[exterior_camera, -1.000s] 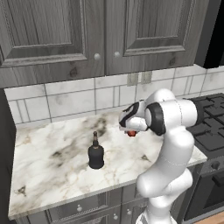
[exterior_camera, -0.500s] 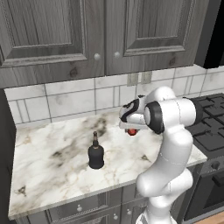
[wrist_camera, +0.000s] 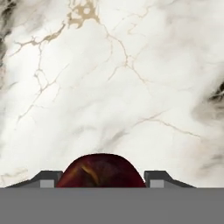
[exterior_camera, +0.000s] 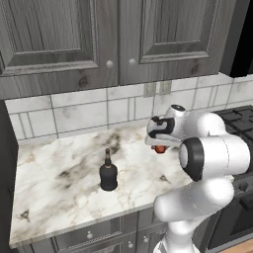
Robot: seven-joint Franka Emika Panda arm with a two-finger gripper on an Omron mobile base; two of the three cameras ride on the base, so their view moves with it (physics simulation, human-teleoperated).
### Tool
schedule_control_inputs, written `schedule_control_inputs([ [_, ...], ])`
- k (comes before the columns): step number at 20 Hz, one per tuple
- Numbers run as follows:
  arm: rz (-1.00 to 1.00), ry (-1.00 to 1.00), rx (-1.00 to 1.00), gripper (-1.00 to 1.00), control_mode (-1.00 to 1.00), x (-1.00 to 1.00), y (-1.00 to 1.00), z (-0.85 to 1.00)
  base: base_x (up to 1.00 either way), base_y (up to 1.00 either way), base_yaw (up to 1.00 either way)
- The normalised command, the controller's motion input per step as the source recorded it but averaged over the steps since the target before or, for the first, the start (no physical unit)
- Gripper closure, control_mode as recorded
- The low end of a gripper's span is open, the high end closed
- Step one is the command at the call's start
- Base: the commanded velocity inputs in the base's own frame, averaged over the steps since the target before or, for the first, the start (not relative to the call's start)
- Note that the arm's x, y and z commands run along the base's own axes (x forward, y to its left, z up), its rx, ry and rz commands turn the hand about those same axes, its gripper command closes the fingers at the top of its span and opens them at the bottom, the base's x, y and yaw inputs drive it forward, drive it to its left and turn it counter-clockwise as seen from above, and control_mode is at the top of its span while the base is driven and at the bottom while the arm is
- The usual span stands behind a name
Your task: Place the liquor on the top shelf of the fridge to keep it out of children's reach, and place the lemon and apple on lower shelves for easy access.
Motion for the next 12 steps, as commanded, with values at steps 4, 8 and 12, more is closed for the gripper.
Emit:
schedule_control_inputs([
  [4, 0.00, 0.00, 0.00, 1.00, -1.00, -0.84, -0.15, 0.72, 0.00, 0.00, 0.00],
  [8, 0.00, -0.10, 0.00, 1.00, -1.00, -0.99, -0.03, 0.37, 0.00, 0.00, 0.00],
  [12, 0.00, -0.22, 0.00, 1.00, -1.00, -1.00, 0.00, 0.32, 0.00, 0.00, 0.00],
])
